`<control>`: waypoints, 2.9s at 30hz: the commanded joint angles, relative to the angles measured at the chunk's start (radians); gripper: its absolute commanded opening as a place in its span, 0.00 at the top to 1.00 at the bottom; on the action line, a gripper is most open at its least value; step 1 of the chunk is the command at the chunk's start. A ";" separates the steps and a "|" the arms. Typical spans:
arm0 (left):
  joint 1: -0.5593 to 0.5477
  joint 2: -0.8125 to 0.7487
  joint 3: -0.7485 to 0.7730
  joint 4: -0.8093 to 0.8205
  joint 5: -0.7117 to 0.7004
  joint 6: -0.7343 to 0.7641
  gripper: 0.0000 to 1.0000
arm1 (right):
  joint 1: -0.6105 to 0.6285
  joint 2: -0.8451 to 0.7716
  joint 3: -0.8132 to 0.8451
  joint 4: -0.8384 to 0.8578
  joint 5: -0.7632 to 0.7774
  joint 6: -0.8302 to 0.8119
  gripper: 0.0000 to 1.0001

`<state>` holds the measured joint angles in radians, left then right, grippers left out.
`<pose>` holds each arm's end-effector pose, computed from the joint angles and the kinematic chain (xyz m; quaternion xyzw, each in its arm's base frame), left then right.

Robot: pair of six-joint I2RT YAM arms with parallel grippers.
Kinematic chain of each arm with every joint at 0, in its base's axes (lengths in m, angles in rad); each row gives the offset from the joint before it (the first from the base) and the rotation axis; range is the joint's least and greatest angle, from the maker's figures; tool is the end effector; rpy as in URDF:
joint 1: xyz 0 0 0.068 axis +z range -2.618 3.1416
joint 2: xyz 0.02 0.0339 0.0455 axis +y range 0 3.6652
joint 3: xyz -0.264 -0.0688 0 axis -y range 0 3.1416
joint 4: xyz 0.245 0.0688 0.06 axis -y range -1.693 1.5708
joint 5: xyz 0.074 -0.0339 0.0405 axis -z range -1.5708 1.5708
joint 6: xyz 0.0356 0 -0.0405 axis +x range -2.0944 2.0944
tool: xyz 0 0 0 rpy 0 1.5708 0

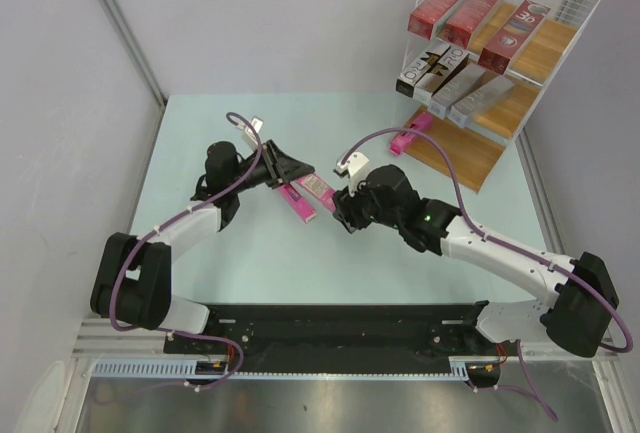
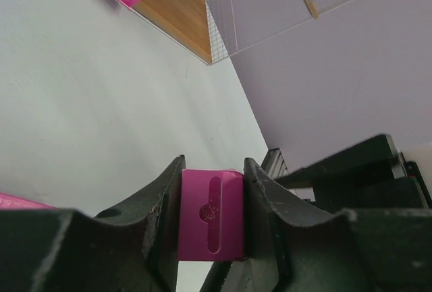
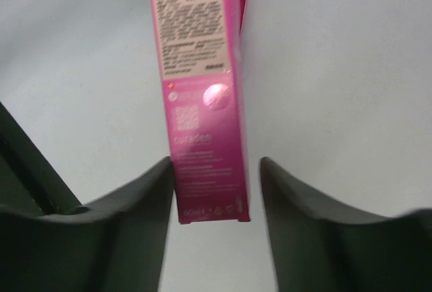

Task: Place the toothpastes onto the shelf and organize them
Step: Pick up the toothpaste from the center of the board.

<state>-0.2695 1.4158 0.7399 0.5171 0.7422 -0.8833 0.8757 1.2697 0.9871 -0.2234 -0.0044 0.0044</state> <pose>0.2894 -0.1049 0.2520 0.0100 0.7471 -0.5609 0.3565 0.1853 0.2225 0.3018 -0.3646 0.7806 0.2179 0.4584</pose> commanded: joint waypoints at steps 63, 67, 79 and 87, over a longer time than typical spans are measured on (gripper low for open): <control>-0.129 0.032 0.308 0.011 -0.072 0.012 0.00 | -0.647 -0.354 -0.386 0.837 -0.753 0.933 0.75; -0.120 0.012 0.368 -0.228 -0.113 0.202 0.00 | -0.698 -0.366 -0.341 0.718 -0.897 0.841 0.75; -0.040 0.035 0.212 0.195 0.351 0.021 0.00 | -0.744 -0.357 -0.251 0.406 -1.112 0.571 0.77; -0.059 0.054 0.121 0.420 0.418 -0.123 0.09 | -0.748 -0.363 -0.251 0.387 -1.105 0.548 0.78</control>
<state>-0.3130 1.4666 0.8791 0.7650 1.0836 -0.9337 0.1329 0.9314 0.6861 0.1562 -1.0824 0.5838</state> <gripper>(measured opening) 0.932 0.394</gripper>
